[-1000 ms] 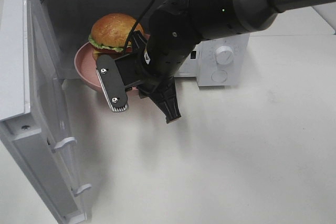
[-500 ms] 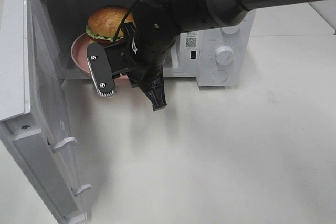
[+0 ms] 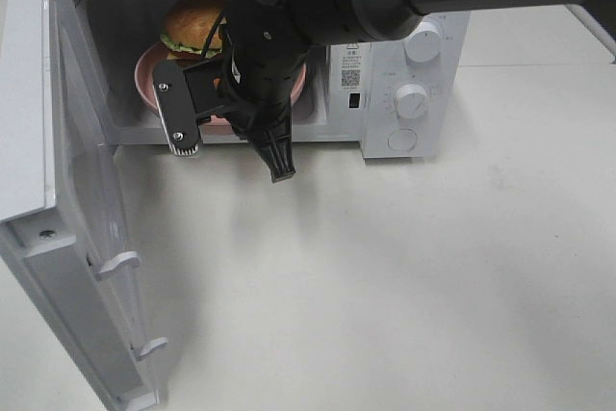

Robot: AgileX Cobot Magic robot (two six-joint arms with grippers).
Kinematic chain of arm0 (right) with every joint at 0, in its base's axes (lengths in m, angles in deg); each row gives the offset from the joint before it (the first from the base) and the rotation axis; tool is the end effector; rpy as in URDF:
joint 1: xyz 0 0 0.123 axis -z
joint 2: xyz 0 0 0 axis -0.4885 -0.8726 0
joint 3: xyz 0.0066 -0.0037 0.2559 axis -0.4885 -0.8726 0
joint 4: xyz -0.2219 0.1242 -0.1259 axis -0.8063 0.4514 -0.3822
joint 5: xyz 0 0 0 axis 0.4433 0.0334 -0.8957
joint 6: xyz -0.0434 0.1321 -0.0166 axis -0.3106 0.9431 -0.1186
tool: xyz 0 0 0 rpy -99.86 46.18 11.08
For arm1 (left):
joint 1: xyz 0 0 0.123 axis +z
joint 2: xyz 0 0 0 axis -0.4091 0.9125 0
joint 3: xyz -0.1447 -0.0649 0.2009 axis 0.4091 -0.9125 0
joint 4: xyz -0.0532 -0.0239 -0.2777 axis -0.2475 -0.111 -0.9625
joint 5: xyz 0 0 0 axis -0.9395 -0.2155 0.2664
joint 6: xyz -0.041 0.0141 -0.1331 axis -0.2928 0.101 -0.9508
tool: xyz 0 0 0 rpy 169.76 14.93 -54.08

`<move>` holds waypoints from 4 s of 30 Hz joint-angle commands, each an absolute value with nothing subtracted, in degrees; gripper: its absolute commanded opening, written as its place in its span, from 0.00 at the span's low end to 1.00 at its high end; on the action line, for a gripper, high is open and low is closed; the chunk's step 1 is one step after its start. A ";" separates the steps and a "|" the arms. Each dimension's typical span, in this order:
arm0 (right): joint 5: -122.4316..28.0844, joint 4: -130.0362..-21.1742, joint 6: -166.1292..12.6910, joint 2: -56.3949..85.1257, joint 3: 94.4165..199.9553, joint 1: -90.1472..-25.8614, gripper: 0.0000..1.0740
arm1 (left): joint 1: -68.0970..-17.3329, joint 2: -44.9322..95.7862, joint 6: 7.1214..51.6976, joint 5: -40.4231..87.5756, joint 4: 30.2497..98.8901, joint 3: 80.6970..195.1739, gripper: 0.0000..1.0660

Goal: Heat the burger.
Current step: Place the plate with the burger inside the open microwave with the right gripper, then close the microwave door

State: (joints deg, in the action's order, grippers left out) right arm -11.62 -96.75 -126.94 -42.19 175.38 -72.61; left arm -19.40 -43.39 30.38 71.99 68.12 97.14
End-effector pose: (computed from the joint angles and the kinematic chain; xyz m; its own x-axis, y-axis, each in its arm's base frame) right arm 0.3982 0.3393 0.0959 0.3912 -0.9200 -0.0222 -0.7435 -0.3017 -0.5968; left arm 0.0957 -0.0153 0.2806 -0.4106 -0.0498 -0.9105 0.0622 0.9947 -0.0824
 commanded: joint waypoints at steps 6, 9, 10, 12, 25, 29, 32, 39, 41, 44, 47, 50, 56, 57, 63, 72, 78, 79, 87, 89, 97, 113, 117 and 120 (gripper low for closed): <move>-13.86 -99.78 -124.70 -44.48 180.07 -72.50 0.00 | -19.51 -44.53 30.50 71.53 68.18 96.97 0.94; -13.63 -99.73 -124.76 -45.68 181.62 -71.98 0.00 | -19.51 -44.53 30.50 71.53 68.18 96.97 0.94; -13.63 -99.73 -124.76 -45.68 181.62 -71.98 0.00 | -19.51 -44.53 30.50 71.53 68.18 96.97 0.94; -13.63 -99.90 -124.76 -46.37 182.48 -71.87 0.00 | -19.51 -44.53 30.50 71.53 68.18 96.97 0.94; -16.61 -97.15 -124.88 -49.06 185.80 -70.38 0.00 | -19.51 -44.53 30.44 71.53 68.18 96.97 0.94; -16.49 -96.46 -124.13 -50.55 188.38 -69.81 0.00 | -19.51 -44.53 30.44 71.53 68.18 96.97 0.94; -16.55 -95.72 -123.96 -51.41 190.33 -69.69 0.00 | -19.51 -44.53 30.44 71.53 68.18 96.97 0.94; -16.89 -94.11 -124.02 -52.56 192.16 -69.29 0.01 | -19.51 -44.53 30.50 71.53 68.18 96.97 0.94; -17.24 -93.88 -124.02 -52.56 192.16 -69.23 0.01 | -19.51 -44.53 30.50 71.53 68.18 96.97 0.94; -17.64 -93.88 -124.02 -52.56 192.22 -69.18 0.02 | -19.51 -44.53 30.50 71.53 68.18 96.97 0.94; -17.69 -93.88 -124.02 -53.01 192.28 -69.18 0.04 | -19.51 -44.53 30.50 71.53 68.18 96.97 0.94; -17.58 -93.83 -123.96 -53.47 192.28 -69.18 0.08 | -19.51 -44.53 30.50 71.53 68.18 96.97 0.94; -17.35 -94.17 -120.24 -53.64 192.28 -69.18 0.20 | -19.51 -44.53 30.50 71.53 68.18 96.97 0.94; -17.35 -94.17 -120.24 -53.64 192.28 -69.18 0.20 | -19.51 -44.53 30.50 71.53 68.18 96.97 0.94; -14.72 -94.28 -119.49 -53.64 192.28 -69.18 0.38 | -19.51 -44.53 30.50 71.53 68.18 96.97 0.94; -14.09 -93.71 -119.49 -53.64 192.22 -69.23 0.43 | -19.51 -44.53 30.50 71.53 68.18 96.97 0.94; -14.66 -92.85 -119.55 -52.16 189.93 -69.35 0.54 | -19.51 -44.53 30.50 71.53 68.18 96.97 0.94; -15.40 -92.22 -119.55 -50.95 187.98 -69.35 0.61 | -19.51 -44.53 30.44 71.53 68.18 96.97 0.94; -22.34 -92.62 -122.01 -45.16 178.35 -69.35 0.79 | -19.51 -44.53 30.44 71.53 68.18 96.97 0.94; -23.20 -92.62 -122.47 -44.36 177.09 -69.35 0.78 | -19.51 -44.53 30.44 71.53 68.18 96.97 0.94; -28.47 -92.74 -122.93 -37.32 166.15 -69.35 0.77 | -19.51 -44.53 30.44 71.53 68.18 96.97 0.94; -32.65 -92.16 -118.75 -22.76 147.42 -69.35 0.73 | -19.51 -44.53 30.44 71.53 68.18 96.97 0.94; -32.59 -92.16 -112.16 -17.66 142.43 -69.35 0.72 | -19.51 -44.53 30.44 71.53 68.18 96.97 0.94; -32.59 -92.16 -110.38 -16.52 141.28 -69.35 0.72 | -19.51 -44.53 30.44 71.53 68.18 96.97 0.94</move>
